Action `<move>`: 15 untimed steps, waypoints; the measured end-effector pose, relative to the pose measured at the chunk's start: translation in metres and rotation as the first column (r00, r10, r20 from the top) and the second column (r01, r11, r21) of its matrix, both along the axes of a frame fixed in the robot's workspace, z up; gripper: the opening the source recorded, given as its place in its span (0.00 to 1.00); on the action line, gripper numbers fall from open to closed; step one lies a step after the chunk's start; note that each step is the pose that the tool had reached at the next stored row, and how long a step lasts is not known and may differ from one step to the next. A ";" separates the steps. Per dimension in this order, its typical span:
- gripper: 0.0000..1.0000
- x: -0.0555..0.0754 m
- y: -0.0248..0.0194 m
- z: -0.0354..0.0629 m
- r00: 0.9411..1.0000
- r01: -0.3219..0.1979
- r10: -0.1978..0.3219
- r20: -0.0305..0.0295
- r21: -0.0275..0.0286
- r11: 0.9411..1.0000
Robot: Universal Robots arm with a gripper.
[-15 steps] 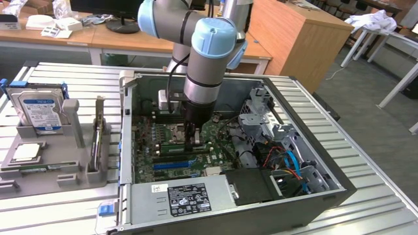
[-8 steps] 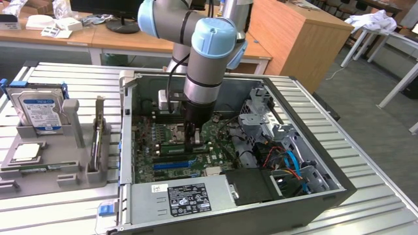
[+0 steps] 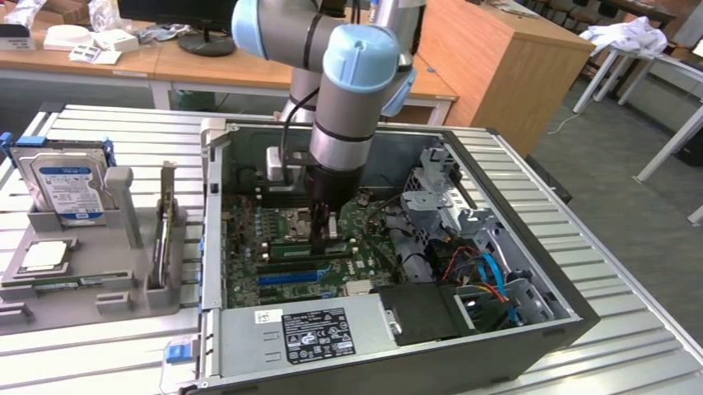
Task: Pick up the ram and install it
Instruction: 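Insert the ram into the slot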
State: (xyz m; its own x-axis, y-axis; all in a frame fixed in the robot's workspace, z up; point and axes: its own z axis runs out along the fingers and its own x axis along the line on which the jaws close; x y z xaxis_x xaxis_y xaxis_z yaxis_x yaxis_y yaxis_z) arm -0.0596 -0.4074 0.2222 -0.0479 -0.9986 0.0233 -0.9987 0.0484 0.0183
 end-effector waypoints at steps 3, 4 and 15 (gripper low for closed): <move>0.27 0.000 0.0000 0.0139 1.000 0.001 -0.001 0.000 0.000 1.000; 0.27 0.000 0.0000 0.0184 1.000 0.001 -0.001 0.000 0.000 1.000; 0.27 0.000 0.0000 0.0557 1.000 0.001 -0.001 0.000 -0.001 1.000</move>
